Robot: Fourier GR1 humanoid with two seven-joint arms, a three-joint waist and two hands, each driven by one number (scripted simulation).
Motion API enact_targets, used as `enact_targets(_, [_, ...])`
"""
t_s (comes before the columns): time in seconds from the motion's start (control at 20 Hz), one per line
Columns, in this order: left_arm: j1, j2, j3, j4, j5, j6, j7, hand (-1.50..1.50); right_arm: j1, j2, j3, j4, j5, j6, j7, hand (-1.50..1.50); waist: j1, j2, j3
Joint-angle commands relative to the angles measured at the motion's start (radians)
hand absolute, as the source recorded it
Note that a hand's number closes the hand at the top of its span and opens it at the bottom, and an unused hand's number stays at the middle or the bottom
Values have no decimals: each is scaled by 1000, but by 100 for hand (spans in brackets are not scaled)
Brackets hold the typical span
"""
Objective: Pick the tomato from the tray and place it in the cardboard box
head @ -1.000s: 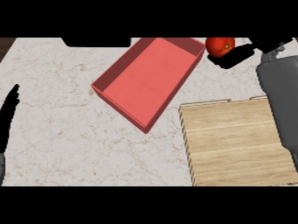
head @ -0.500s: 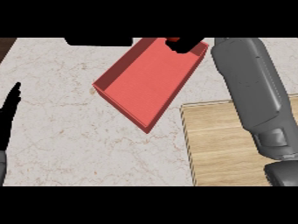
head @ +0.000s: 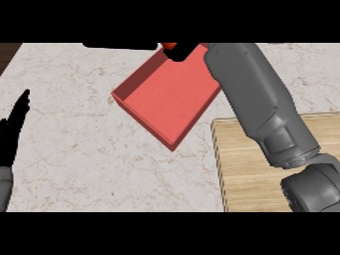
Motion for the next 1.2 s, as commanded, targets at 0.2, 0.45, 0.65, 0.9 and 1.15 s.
enact_targets(0.2, [-42, 26, 20, -5, 14, -26, 26, 0, -47, 37, -39, 206, 16, -150, 68, 150, 24, 10, 0])
enact_targets(0.45, [-77, -24, -23, 26, -21, 5, 12, 0, -49, 44, -68, 289, -44, -149, 56, -150, 46, 19, 0])
enact_targets(0.65, [-66, -25, -24, 37, -25, 3, 4, 0, -60, 44, -96, 285, -60, -154, -6, -150, 35, 15, 0])
enact_targets(0.9, [-26, -18, -10, 16, -10, -6, -28, 0, -37, 33, -149, 243, -98, -220, -134, -150, 37, 16, 1])
enact_targets(1.15, [-78, -45, -37, 11, -46, 26, 45, 0, -40, 23, -254, 206, -203, -258, -206, -150, 13, 10, 2])
